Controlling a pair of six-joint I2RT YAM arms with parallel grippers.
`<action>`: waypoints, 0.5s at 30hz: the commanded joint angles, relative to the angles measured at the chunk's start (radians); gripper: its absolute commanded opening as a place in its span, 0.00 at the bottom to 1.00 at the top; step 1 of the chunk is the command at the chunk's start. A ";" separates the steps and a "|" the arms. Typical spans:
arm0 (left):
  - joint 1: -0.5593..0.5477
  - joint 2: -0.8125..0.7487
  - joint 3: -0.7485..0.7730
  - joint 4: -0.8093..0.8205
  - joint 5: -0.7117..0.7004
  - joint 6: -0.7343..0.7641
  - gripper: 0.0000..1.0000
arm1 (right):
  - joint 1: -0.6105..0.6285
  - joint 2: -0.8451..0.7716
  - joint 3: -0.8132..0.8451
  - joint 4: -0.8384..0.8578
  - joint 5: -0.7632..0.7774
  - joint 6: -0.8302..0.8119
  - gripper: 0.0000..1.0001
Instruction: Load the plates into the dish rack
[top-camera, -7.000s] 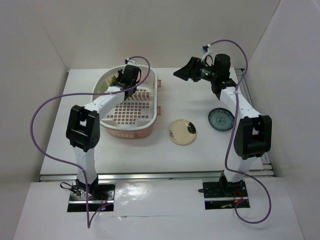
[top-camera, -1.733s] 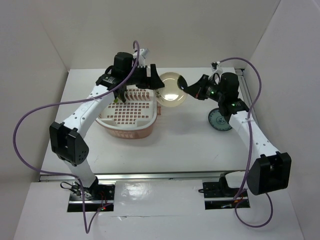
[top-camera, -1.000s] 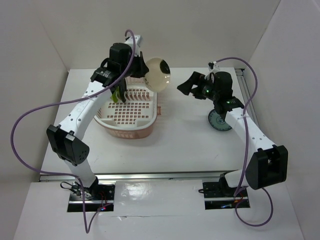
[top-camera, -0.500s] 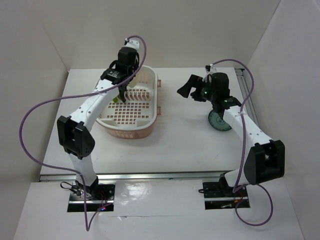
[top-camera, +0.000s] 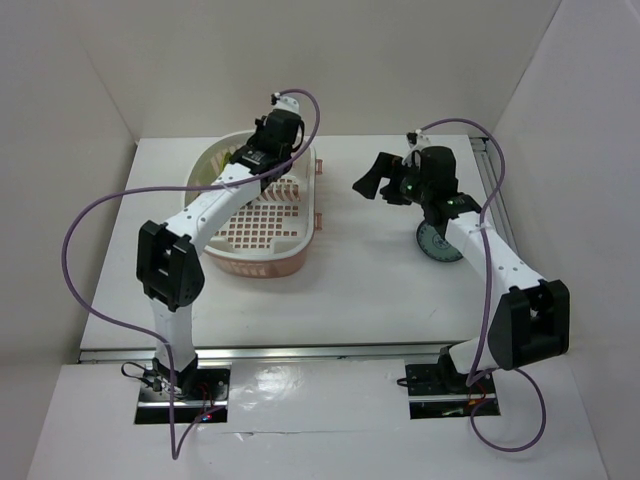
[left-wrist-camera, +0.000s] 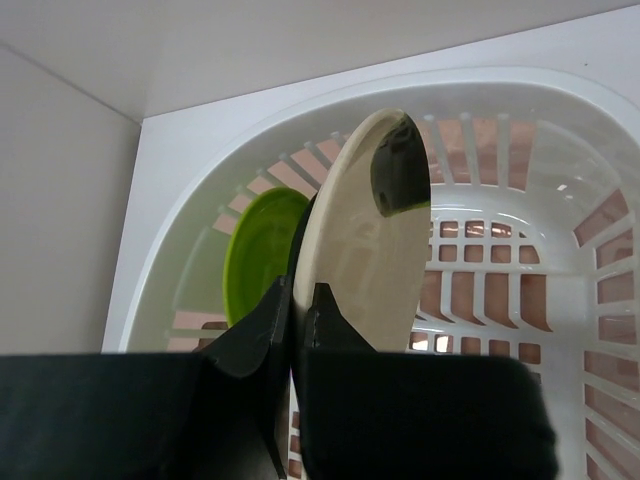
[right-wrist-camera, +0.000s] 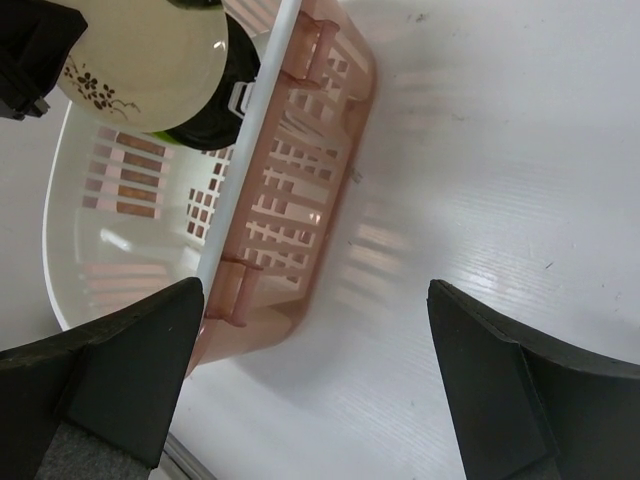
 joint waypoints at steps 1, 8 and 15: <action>0.006 0.010 -0.012 0.048 -0.051 -0.010 0.00 | 0.032 -0.019 0.022 -0.017 0.008 -0.037 1.00; 0.006 0.049 -0.013 -0.002 -0.039 -0.074 0.00 | 0.032 -0.019 0.022 -0.017 0.009 -0.037 1.00; 0.040 0.058 -0.003 -0.030 0.003 -0.131 0.00 | 0.032 -0.019 0.022 -0.017 0.009 -0.037 1.00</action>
